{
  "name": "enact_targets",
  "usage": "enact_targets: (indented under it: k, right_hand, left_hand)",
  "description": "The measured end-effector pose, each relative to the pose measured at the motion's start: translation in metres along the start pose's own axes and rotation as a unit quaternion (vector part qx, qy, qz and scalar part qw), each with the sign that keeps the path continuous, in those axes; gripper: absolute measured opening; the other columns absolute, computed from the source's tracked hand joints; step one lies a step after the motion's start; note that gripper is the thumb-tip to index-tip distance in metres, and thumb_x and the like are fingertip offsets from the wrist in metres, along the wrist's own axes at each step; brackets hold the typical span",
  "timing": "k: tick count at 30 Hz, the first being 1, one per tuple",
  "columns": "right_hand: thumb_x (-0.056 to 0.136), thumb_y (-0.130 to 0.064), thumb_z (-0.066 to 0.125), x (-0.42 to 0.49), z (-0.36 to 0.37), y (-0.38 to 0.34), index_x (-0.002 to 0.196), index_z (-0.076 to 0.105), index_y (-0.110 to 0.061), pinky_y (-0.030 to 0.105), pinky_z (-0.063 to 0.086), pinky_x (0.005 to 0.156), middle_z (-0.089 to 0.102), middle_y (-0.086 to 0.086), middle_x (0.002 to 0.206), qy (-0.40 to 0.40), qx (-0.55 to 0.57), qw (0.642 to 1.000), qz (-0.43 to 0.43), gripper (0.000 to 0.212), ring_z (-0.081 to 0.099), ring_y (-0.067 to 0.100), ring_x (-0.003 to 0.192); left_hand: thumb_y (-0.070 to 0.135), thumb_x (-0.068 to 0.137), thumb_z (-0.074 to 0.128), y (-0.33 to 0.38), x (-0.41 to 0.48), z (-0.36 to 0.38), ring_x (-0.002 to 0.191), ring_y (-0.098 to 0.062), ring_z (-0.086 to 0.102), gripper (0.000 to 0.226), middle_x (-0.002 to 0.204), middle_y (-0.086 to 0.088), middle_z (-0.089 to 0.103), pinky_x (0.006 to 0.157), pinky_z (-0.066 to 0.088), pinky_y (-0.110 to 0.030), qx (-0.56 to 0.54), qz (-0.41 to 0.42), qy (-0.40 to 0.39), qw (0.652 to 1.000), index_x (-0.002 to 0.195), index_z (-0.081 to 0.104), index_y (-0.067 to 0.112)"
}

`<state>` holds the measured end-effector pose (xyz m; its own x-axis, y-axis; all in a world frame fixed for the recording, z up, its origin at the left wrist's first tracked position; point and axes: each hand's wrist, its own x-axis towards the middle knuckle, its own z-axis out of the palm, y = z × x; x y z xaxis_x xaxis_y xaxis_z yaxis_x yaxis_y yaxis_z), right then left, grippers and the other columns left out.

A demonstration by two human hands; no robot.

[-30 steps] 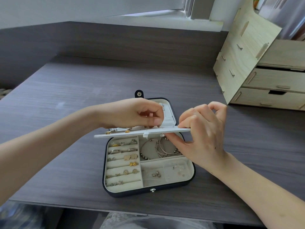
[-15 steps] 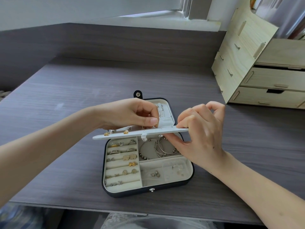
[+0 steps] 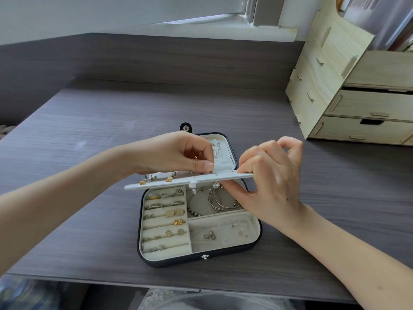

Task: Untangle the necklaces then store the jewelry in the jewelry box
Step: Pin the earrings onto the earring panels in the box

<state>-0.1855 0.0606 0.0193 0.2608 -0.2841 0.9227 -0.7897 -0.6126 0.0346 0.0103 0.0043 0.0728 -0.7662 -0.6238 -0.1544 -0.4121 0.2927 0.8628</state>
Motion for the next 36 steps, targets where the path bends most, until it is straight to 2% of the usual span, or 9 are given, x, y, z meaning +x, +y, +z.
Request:
enact_targets:
  k: [6, 11, 15, 19, 21, 25, 32, 36]
  right_hand:
    - [0.077, -0.034, 0.075, 0.000, 0.000, 0.000, 0.076, 0.041, -0.016, 0.037, 0.028, 0.075, 0.063, -0.003, 0.067, 0.003, -0.003, 1.000, -0.002, 0.039, 0.054, 0.020, 0.060]
    - [0.078, -0.035, 0.074, 0.000, 0.000, -0.001, 0.076, 0.042, -0.016, 0.036, 0.028, 0.075, 0.063, -0.003, 0.068, 0.000, -0.004, 1.000, -0.006, 0.037, 0.053, 0.019, 0.062]
    - [0.078, -0.036, 0.074, 0.001, 0.001, 0.000, 0.076, 0.042, -0.016, 0.037, 0.028, 0.075, 0.063, -0.003, 0.068, 0.002, -0.004, 1.000, -0.005, 0.038, 0.053, 0.019, 0.062]
    - [0.079, -0.037, 0.074, 0.001, 0.001, 0.000, 0.076, 0.042, -0.016, 0.037, 0.028, 0.075, 0.064, -0.002, 0.069, 0.002, -0.002, 1.000, -0.003, 0.038, 0.052, 0.019, 0.063]
    - [0.078, -0.036, 0.074, 0.001, 0.001, 0.000, 0.076, 0.042, -0.015, 0.037, 0.029, 0.075, 0.064, -0.002, 0.069, 0.001, -0.002, 1.000, -0.004, 0.038, 0.052, 0.020, 0.062]
    - [0.079, -0.036, 0.074, 0.001, 0.000, 0.000, 0.076, 0.042, -0.015, 0.037, 0.029, 0.074, 0.063, -0.002, 0.069, 0.001, -0.003, 1.000, -0.005, 0.039, 0.053, 0.020, 0.061]
    - [0.079, -0.037, 0.073, 0.001, 0.000, 0.000, 0.076, 0.042, -0.016, 0.037, 0.028, 0.076, 0.063, -0.002, 0.069, -0.001, -0.002, 1.000, -0.008, 0.038, 0.051, 0.018, 0.064]
    - [0.078, -0.038, 0.075, 0.001, -0.001, 0.000, 0.076, 0.043, -0.016, 0.037, 0.029, 0.075, 0.063, -0.002, 0.068, -0.002, -0.003, 1.000, -0.014, 0.039, 0.053, 0.019, 0.063]
  left_hand:
    - [0.033, 0.078, 0.064, 0.009, 0.001, -0.005, 0.064, -0.005, 0.053, 0.017, 0.070, 0.006, 0.061, 0.062, 0.043, -0.020, 0.120, 0.022, 0.006, 0.992, 0.076, 0.066, 0.017]
    - [0.018, 0.085, 0.066, 0.014, 0.003, -0.005, 0.069, -0.011, 0.057, 0.009, 0.071, 0.008, 0.063, 0.064, 0.044, -0.015, 0.186, 0.045, -0.002, 0.982, 0.078, 0.066, 0.013]
    - [0.022, 0.087, 0.064, 0.020, 0.004, -0.009, 0.071, -0.008, 0.060, 0.008, 0.073, 0.009, 0.065, 0.065, 0.046, -0.017, 0.211, 0.030, -0.020, 0.977, 0.080, 0.067, 0.019]
    - [0.024, 0.088, 0.061, 0.019, 0.003, -0.015, 0.078, -0.002, 0.064, 0.008, 0.082, 0.013, 0.069, 0.074, 0.051, -0.017, 0.171, -0.010, -0.006, 0.985, 0.087, 0.069, 0.025]
    - [0.023, 0.087, 0.063, 0.017, 0.002, -0.014, 0.074, -0.001, 0.061, 0.006, 0.080, 0.016, 0.067, 0.071, 0.050, -0.017, 0.161, -0.012, 0.006, 0.987, 0.084, 0.067, 0.025]
    - [0.020, 0.090, 0.060, 0.015, 0.003, -0.010, 0.064, 0.003, 0.052, 0.014, 0.070, 0.023, 0.059, 0.062, 0.040, -0.011, 0.196, -0.012, -0.028, 0.980, 0.079, 0.062, 0.027]
    - [0.020, 0.091, 0.058, 0.024, 0.004, -0.011, 0.059, -0.001, 0.046, 0.018, 0.065, 0.018, 0.053, 0.058, 0.036, -0.012, 0.242, -0.007, -0.061, 0.968, 0.075, 0.058, 0.030]
    - [0.020, 0.091, 0.058, 0.034, 0.014, -0.015, 0.059, -0.002, 0.043, 0.015, 0.065, 0.014, 0.051, 0.057, 0.035, -0.013, 0.280, -0.021, -0.127, 0.951, 0.077, 0.058, 0.027]
